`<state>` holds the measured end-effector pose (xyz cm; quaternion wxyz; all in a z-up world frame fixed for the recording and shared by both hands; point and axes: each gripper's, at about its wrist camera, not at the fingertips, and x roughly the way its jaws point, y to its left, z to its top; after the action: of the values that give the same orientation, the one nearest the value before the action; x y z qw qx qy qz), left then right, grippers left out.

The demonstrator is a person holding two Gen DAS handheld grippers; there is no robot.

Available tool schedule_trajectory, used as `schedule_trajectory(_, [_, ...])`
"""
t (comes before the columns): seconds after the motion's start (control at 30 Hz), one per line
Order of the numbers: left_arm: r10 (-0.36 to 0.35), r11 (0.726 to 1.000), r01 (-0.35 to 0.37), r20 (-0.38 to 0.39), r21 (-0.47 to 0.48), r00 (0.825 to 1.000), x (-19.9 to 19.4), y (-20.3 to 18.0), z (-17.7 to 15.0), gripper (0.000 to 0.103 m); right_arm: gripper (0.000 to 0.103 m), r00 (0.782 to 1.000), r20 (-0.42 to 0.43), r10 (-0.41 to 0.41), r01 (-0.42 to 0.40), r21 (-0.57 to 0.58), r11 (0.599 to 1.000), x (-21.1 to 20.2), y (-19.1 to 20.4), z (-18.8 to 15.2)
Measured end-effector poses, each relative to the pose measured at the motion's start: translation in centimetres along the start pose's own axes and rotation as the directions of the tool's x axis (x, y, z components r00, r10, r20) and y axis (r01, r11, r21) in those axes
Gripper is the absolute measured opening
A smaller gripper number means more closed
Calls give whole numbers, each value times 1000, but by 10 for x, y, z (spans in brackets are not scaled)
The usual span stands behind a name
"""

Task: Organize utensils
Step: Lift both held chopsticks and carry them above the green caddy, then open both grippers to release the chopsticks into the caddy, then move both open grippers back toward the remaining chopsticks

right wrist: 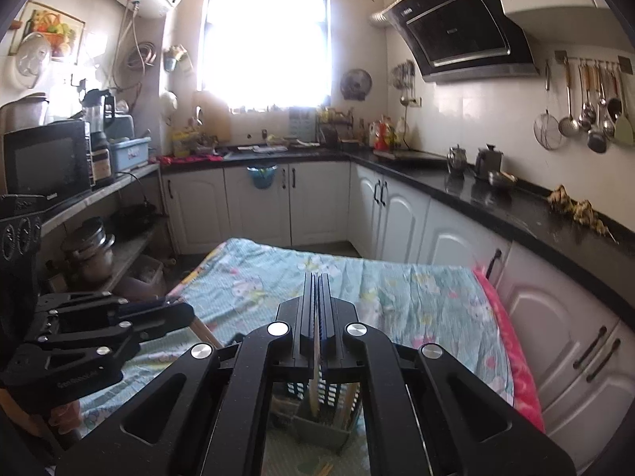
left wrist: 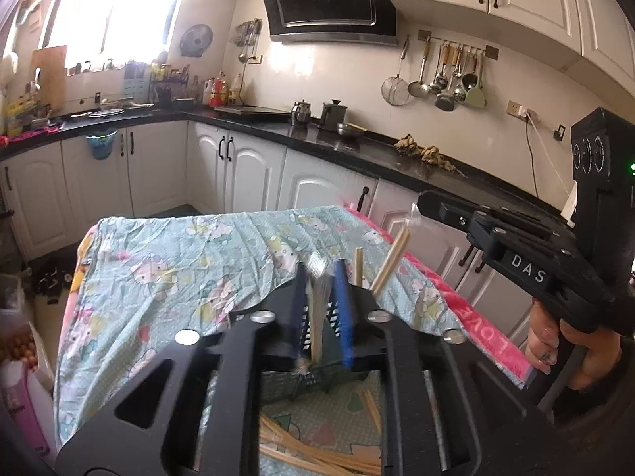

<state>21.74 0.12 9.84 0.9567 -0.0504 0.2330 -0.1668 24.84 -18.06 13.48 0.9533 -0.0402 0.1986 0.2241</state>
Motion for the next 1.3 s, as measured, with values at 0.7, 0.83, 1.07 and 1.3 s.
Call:
schedule_trajectory(0.7, [68, 995, -59, 116, -86, 991, -57, 19, -9, 92, 52, 999, 28, -27, 26, 15, 1000, -44, -6, -27])
schedule_trajectory(0.83, [78, 993, -65, 123, -102, 989, -67, 23, -13, 92, 55, 999, 33, -22, 22, 0, 1000, -55, -1, -32])
schedule_trajectory(1.07, [88, 989, -74, 105, -126, 991, -75, 28, -23, 92, 56, 999, 31, -11, 12, -22, 1000, -67, 8, -43])
schedule_trajectory(1.3, [103, 985, -90, 87, -145, 991, -81, 30, -35, 92, 56, 1000, 14, 1, -1, -42, 999, -73, 17, -55])
